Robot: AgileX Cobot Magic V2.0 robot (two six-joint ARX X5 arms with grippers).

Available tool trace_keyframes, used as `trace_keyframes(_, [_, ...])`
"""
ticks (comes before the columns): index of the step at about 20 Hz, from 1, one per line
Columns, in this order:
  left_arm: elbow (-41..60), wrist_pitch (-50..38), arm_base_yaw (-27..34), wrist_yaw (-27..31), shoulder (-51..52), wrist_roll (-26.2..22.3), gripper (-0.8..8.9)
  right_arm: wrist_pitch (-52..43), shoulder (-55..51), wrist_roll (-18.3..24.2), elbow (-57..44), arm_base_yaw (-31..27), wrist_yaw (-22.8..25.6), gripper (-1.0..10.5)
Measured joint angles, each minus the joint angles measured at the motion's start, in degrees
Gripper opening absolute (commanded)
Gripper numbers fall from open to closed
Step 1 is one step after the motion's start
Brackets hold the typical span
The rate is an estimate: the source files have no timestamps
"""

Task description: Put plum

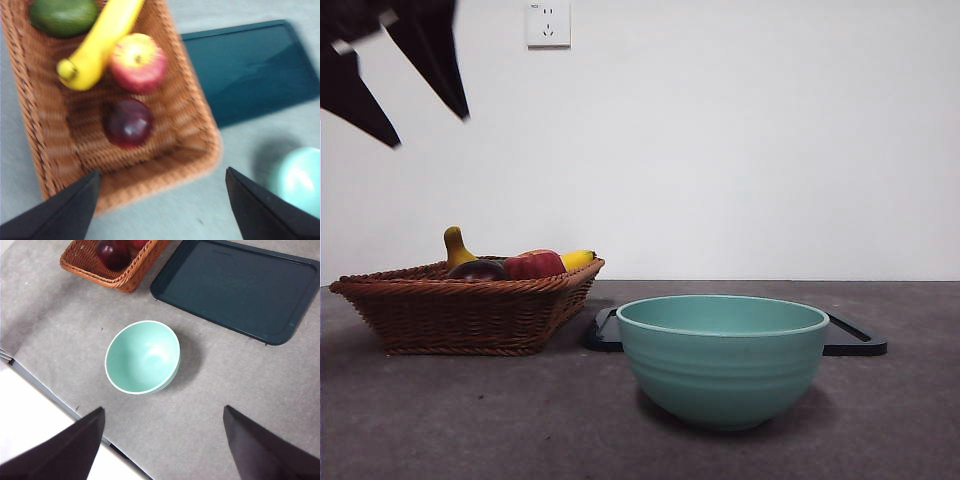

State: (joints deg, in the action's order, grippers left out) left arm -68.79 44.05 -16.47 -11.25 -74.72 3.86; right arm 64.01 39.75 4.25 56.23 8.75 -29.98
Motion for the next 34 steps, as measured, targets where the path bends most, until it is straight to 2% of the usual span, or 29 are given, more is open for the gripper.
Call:
trace_keyframes(3, [-2.7,-1.0,-0.5,3.6,-7.8,-1.4,4.06,0.0,0.0,0.0,0.0,0.0,0.0,3.8])
trace_keyframes(15, [-2.8,-11.8,-0.6,5.3,-24.2,-4.6,4.06,0.0,0.0,0.0,0.0,0.0,0.0,3.8])
trace_keyframes(23, [-2.8,-12.9,-0.8,5.2,-28.2,-4.7,3.99,0.0,0.0,0.0,0.0,0.0,0.0,3.8])
trace_keyframes(24, [-2.8,-13.0,-0.9,5.2,-28.3,-4.7,3.89,0.0,0.0,0.0,0.0,0.0,0.0,3.8])
trace_keyframes(27, [-2.8,-13.0,-1.2,5.1,-28.3,-4.7,2.71,0.0,0.0,0.0,0.0,0.0,0.0,3.8])
trace_keyframes(34, [-3.0,-10.0,-2.2,4.9,-26.3,-4.6,2.70,0.0,0.0,0.0,0.0,0.0,0.0,3.8])
